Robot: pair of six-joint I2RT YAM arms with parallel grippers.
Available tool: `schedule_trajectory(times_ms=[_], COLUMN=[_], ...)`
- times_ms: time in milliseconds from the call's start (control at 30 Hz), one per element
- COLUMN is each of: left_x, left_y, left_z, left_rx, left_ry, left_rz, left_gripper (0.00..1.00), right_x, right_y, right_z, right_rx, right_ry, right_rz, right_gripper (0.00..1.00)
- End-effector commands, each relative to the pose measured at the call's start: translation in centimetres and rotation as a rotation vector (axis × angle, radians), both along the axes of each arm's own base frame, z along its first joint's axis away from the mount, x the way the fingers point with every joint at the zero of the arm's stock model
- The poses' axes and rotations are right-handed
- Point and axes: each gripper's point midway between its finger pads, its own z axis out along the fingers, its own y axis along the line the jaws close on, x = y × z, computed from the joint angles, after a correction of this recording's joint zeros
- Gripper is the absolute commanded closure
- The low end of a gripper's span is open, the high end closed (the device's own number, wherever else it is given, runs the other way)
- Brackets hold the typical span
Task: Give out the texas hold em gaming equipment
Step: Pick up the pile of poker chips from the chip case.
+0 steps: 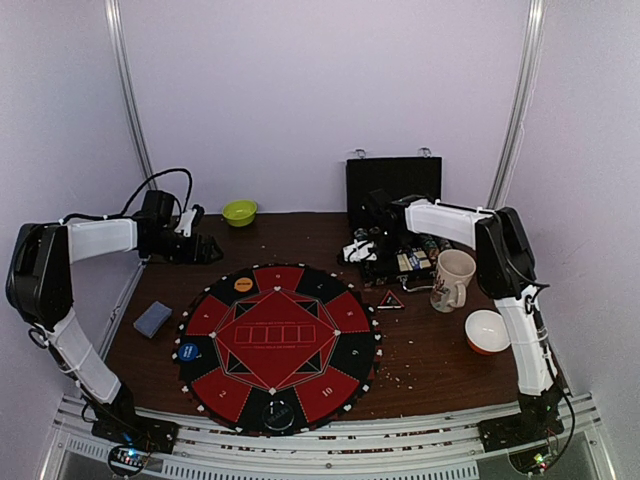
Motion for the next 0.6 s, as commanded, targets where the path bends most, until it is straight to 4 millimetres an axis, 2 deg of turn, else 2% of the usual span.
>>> schedule_trajectory(times_ms=[0, 67, 133, 300, 433, 567], left_x=[1.1, 1.0, 1.1, 1.1, 1.1, 1.1], left_y=[0.1, 0.0, 0.0, 0.3, 0.1, -0.2], left_z=[1.0, 0.9, 1.0, 1.4, 2.3, 4.0], left_rx=[-0.018, -0.02, -0.017, -0.008, -0.015, -0.04], left_ry=[-0.031, -0.023, -0.024, -0.041, -0.064, -0.121], left_rz=[0.003, -0.001, 0.001, 0.009, 0.001, -0.009], left_gripper=[0.12, 0.12, 0.12, 0.12, 0.12, 0.13], right_x=[-3.9, -4.0, -4.3, -4.5, -3.3, -0.6], right_y=[0.1, 0.1, -0.1, -1.1, -0.9, 0.6], right_z=[-3.5, -4.0, -4.2, -3.5, -1.1, 3.3], right_rx=[-0.05, -0.063, -0.072, -0.107, -0.077, 0.029], right_ry=[0.159, 0.18, 0.188, 0.183, 0.107, -0.033], right_rz=[0.052, 0.039, 0.026, -0.003, -0.039, -0.111], right_gripper=[0.62, 0.62, 0.66, 0.87, 0.98, 1.0])
